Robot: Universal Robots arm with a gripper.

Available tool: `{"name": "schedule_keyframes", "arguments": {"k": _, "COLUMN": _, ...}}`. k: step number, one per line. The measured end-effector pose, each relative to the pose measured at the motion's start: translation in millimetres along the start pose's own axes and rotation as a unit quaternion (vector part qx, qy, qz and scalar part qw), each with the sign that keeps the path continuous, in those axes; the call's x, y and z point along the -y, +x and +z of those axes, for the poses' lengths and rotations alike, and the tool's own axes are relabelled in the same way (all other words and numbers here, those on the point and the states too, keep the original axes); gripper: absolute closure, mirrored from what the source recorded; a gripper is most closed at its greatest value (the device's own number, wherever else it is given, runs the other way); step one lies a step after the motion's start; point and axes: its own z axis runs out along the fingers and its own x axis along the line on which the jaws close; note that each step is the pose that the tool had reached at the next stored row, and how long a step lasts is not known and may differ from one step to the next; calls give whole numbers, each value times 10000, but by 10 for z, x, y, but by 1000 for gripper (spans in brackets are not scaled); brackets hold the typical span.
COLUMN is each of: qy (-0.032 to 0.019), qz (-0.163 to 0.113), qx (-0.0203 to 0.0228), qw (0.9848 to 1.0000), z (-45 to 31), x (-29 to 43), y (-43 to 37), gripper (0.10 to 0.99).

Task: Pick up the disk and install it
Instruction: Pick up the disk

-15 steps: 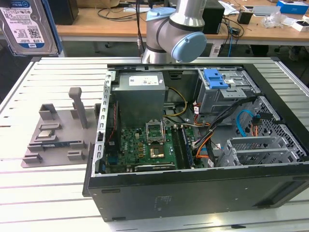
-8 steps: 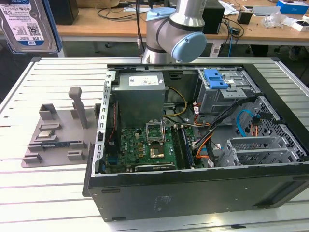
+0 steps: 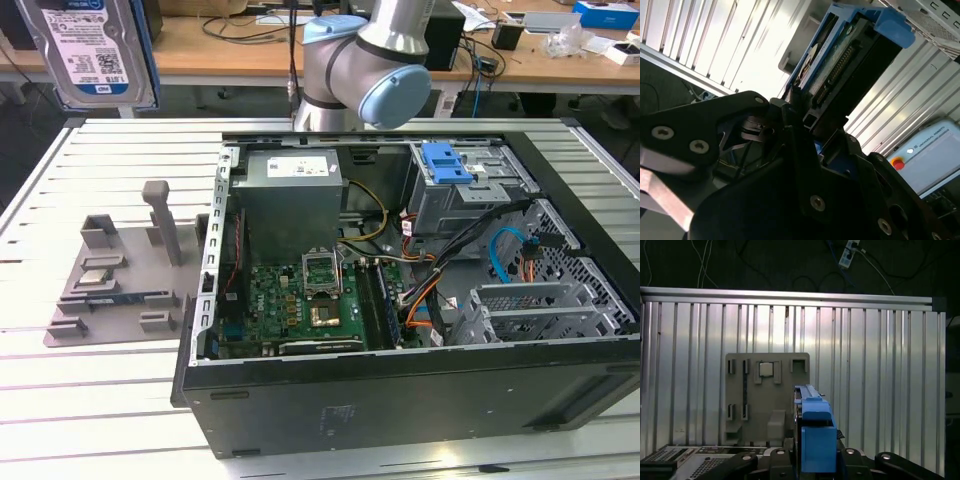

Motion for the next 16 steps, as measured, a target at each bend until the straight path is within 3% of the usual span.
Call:
{"name": "schedule_keyframes", "arguments": {"k": 3, "qy": -1, "qz": 0, "qx": 0, "qw": 10000, "z": -10, "x": 245, "y": 6, "gripper": 718}}
{"name": "schedule_keyframes", "arguments": {"k": 5, "qy": 0, "qz": 1, "qx": 0, "qw": 10000, "z": -15, "x": 357, "y": 9, "gripper": 718}}
{"name": "schedule_keyframes", "arguments": {"k": 13, "qy": -3, "qz": 0, "qx": 0, "qw": 10000, "z": -31, "x": 733, "y": 19, "gripper": 718}}
{"name": "schedule_keyframes", "arguments": {"k": 16, "qy": -3, "qz": 1, "qx": 0, "qw": 10000, "z": -34, "x": 815, "y": 20, "gripper": 718}}
